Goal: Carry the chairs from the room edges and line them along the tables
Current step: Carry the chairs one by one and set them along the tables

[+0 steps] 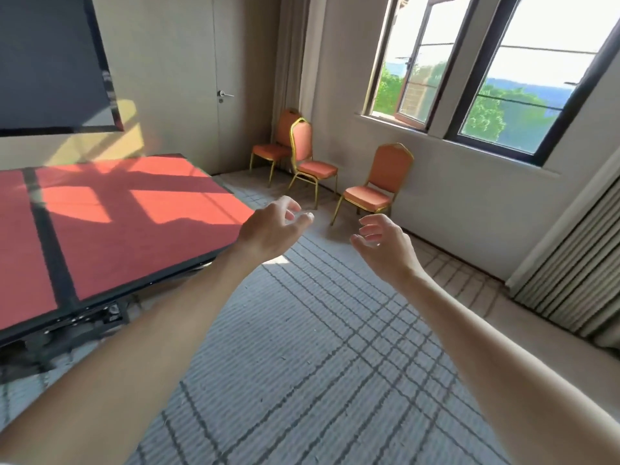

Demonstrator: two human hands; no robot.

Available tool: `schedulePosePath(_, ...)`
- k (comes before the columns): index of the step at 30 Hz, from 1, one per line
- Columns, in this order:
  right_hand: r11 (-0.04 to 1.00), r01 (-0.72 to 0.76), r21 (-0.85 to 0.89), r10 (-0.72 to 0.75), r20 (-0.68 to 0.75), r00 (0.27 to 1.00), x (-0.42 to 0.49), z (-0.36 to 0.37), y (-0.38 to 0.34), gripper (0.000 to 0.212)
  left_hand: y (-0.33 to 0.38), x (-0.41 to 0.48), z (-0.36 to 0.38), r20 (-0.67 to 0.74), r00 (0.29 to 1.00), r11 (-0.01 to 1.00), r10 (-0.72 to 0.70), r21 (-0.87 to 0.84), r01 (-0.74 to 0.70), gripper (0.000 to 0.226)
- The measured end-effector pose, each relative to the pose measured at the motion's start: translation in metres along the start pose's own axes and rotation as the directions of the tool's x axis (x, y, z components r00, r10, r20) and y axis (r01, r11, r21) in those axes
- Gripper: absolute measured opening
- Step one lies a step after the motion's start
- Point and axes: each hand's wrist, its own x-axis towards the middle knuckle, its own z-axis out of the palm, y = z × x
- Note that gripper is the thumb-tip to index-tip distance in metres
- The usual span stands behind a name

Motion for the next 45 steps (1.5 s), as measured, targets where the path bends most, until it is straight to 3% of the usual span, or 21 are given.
schedulePosePath(9, 0.994, -0.072, -0.085, 0.074, 0.012, 0.997, 0.240, 0.058, 0.050, 0.037, -0.064, 0.249, 0.027, 0.052, 0.998, 0.998, -0.030, -0.061, 0.033, 0.039)
schedulePosePath(20, 0.986, -0.159, -0.051, 0.159, -0.004, 0.987, 0.506, 0.142, 0.160, 0.039, -0.139, 0.523, 0.112, 0.176, 0.984, 0.999, -0.035, 0.014, 0.033, 0.043)
schedulePosePath(26, 0.978, -0.109, -0.180, 0.131, 0.116, 0.985, 0.670, 0.174, 0.215, 0.049, -0.168, 0.679, 0.145, 0.269, 0.962, 0.992, -0.041, 0.129, 0.006, 0.043)
schedulePosePath(30, 0.980, -0.138, -0.142, 0.154, 0.104, 0.983, 0.768, 0.185, 0.242, 0.047, -0.180, 0.790, 0.162, 0.217, 0.975, 0.996, -0.049, 0.085, 0.031, 0.039)
schedulePosePath(37, 0.954, -0.178, -0.240, 0.199, 0.068, 0.978, 0.907, 0.190, 0.309, 0.045, -0.206, 0.953, 0.221, 0.238, 0.970, 0.999, -0.046, 0.021, 0.042, 0.042)
schedulePosePath(45, 0.912, -0.264, -0.313, 0.282, 0.011, 0.959, 1.148, 0.229, 0.404, 0.042, -0.254, 1.221, 0.296, 0.274, 0.962, 0.999, 0.002, -0.043, 0.010, 0.039)
